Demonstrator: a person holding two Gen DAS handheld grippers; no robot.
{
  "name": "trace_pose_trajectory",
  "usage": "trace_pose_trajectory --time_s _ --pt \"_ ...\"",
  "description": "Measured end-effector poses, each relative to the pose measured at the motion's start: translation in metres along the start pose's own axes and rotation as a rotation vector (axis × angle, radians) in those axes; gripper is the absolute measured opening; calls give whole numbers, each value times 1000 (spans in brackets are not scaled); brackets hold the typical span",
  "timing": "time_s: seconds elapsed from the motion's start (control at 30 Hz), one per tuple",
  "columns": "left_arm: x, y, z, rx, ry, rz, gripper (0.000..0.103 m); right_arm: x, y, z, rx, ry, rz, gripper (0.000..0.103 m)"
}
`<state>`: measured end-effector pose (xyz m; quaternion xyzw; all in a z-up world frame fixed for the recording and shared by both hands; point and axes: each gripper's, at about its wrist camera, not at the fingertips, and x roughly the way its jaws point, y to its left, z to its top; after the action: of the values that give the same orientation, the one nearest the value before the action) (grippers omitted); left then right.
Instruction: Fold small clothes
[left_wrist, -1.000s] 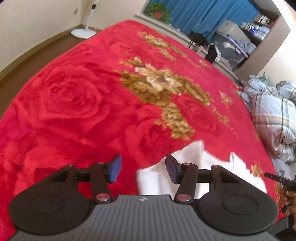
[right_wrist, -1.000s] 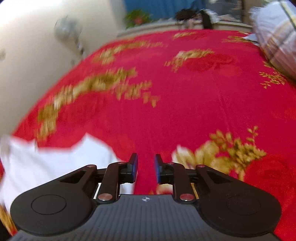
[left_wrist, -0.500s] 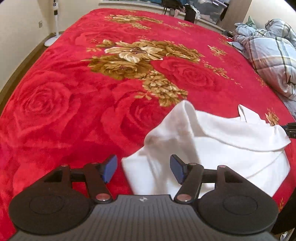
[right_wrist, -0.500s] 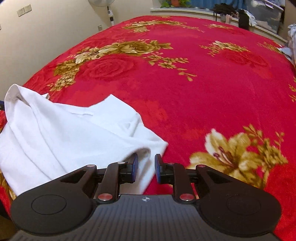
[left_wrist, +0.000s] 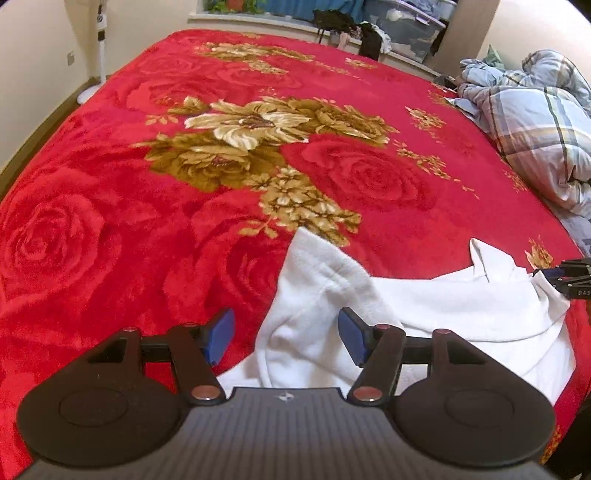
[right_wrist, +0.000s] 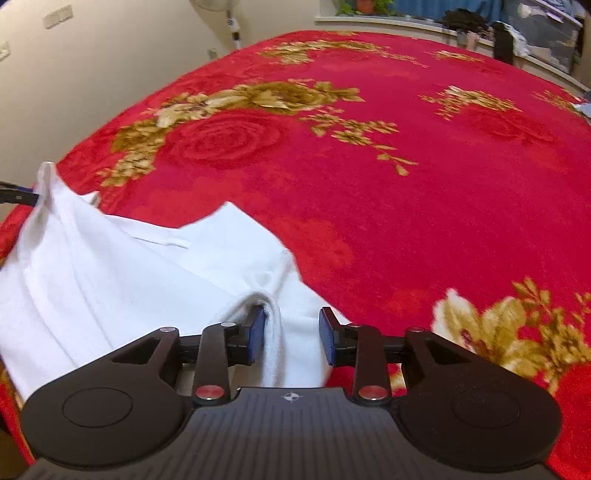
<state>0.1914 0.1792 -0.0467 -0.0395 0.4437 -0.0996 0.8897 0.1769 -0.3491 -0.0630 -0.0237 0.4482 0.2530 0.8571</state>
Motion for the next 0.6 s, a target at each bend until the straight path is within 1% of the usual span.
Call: trace_pose_trajectory --time_s 0.03,0.07,0.1,0.13,0.17,0.2,0.27,0.3,0.37,0.4,0.43,0.47,0.5,0.53,0.57,0.6 --pt "0 -1 1 8 -13 4 52 0 2 0 -8 -4 14 34" --pt "-1 0 2 9 -23 -2 30 0 3 0 -12 -7 22 34" --pt "-3 1 3 2 -31 -16 20 1 4 1 -12 -5 26 33" --pt "-5 3 4 -10 -46 -30 19 1 4 1 -10 -4 27 33" --pt "-8 4 5 -13 -61 -38 13 1 5 2 -11 -5 26 33" --pt "-10 4 6 -11 -77 -44 12 1 5 2 -11 -9 27 31" --pt "-15 6 7 -18 -108 -56 10 0 3 3 2 -24 36 18" --pt "-17 7 8 -30 -117 -63 10 -1 1 3 21 -31 51 7" --pt "-17 12 10 -67 -128 -52 9 -4 -4 4 67 -50 80 4" --pt "-17 17 11 -112 -127 -47 9 -5 -10 5 116 -65 89 4" --pt "-14 25 11 -186 -116 -41 9 -6 -18 5 195 -71 98 3" --pt "-9 33 10 -259 -91 -30 9 -5 -30 4 302 -73 101 3" --pt "-3 39 8 -311 -50 -10 9 -3 -41 1 409 -63 79 3" --pt "2 42 7 -336 -15 11 9 2 -52 -5 516 -28 39 3" --pt "6 43 6 -347 8 20 9 7 -59 -11 594 3 27 3" --pt "7 43 6 -349 13 19 9 10 -63 -18 660 23 37 4"
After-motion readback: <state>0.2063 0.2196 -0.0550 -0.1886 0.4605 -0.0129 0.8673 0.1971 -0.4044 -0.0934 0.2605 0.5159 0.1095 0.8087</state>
